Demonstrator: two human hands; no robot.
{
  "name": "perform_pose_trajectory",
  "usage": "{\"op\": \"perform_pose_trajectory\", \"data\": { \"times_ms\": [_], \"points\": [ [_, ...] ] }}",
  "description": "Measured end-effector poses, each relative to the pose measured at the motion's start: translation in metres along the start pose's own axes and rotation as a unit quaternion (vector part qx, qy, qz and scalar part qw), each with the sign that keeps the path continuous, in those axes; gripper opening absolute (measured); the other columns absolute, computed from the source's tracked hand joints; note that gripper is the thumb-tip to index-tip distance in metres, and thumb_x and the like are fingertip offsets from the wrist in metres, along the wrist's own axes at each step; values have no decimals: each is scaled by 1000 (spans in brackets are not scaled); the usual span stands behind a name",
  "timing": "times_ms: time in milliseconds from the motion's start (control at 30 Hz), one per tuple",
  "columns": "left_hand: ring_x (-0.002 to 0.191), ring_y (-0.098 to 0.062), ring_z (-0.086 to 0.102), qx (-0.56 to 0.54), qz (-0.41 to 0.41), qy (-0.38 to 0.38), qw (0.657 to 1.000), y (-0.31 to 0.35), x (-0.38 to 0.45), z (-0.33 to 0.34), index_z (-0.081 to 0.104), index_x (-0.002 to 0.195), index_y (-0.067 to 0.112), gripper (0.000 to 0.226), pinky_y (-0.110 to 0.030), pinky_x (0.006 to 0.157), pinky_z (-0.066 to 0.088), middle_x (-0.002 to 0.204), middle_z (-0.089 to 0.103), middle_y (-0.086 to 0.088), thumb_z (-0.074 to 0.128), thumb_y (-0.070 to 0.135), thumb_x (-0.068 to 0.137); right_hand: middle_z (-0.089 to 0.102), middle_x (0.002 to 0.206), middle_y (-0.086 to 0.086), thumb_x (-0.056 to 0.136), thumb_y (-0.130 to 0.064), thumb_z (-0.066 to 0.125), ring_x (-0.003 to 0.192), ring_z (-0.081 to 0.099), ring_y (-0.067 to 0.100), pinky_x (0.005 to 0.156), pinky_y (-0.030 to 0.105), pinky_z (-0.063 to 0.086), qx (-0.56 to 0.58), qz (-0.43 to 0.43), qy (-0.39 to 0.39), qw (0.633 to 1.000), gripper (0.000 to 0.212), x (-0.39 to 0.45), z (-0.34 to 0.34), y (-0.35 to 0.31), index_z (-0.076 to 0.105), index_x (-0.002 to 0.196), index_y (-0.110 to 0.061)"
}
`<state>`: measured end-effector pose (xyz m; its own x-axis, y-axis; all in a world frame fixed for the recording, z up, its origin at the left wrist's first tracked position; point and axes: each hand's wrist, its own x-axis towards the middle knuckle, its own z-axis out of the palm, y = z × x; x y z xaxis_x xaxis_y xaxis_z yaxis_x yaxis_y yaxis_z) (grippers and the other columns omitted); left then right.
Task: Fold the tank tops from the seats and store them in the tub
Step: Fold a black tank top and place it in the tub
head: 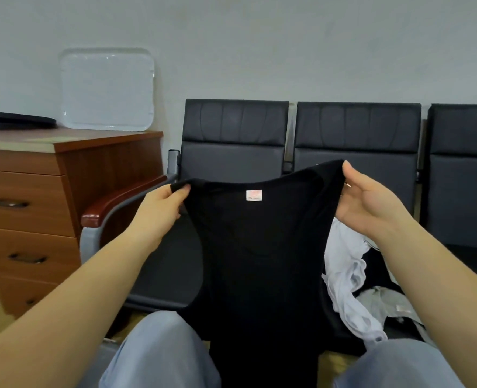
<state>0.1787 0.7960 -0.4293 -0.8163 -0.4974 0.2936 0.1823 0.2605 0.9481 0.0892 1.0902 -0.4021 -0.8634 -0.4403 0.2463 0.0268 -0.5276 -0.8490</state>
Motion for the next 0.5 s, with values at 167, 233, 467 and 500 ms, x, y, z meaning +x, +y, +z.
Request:
{"op": "perform_pose_trajectory", "data": {
  "times_ms": [167, 233, 467, 500],
  "points": [
    [94, -21, 64, -36, -43, -46, 997, 3, 6, -12, 60, 113, 16, 23, -30, 69, 52, 102, 66, -2, 43, 27, 102, 71, 97, -1, 87, -28, 51, 92, 69, 16, 83, 33, 57, -30, 14, -65, 997, 27, -5, -2, 7, 76, 91, -20],
    [81, -22, 65, 17, -71, -53, 996, 4, 12, -16, 61, 107, 11, 26, -29, 58, 52, 96, 66, -7, 44, 31, 102, 70, 100, -3, 87, -26, 50, 87, 67, 13, 76, 27, 57, -74, 24, -74, 994, 28, -2, -5, 9, 69, 106, -20],
    [41, -16, 47, 266, -98, -77, 956, -27, 37, -18, 53, 99, 4, 36, -24, 42, 39, 53, 59, -7, 38, 36, 104, 70, 109, -15, 95, -11, 54, 90, 61, 5, 82, 24, 41, -384, -7, -10, 923, 43, 24, -26, 56, 52, 137, -22],
    [38, -15, 51, 224, -129, -90, 962, -37, 41, -15, 49, 117, 1, 38, -23, 39, 41, 53, 63, -7, 38, 35, 104, 71, 103, -14, 95, -9, 56, 75, 57, 5, 75, 23, 41, -410, 2, -4, 912, 46, 28, -29, 68, 50, 138, -22]
  ]
}}
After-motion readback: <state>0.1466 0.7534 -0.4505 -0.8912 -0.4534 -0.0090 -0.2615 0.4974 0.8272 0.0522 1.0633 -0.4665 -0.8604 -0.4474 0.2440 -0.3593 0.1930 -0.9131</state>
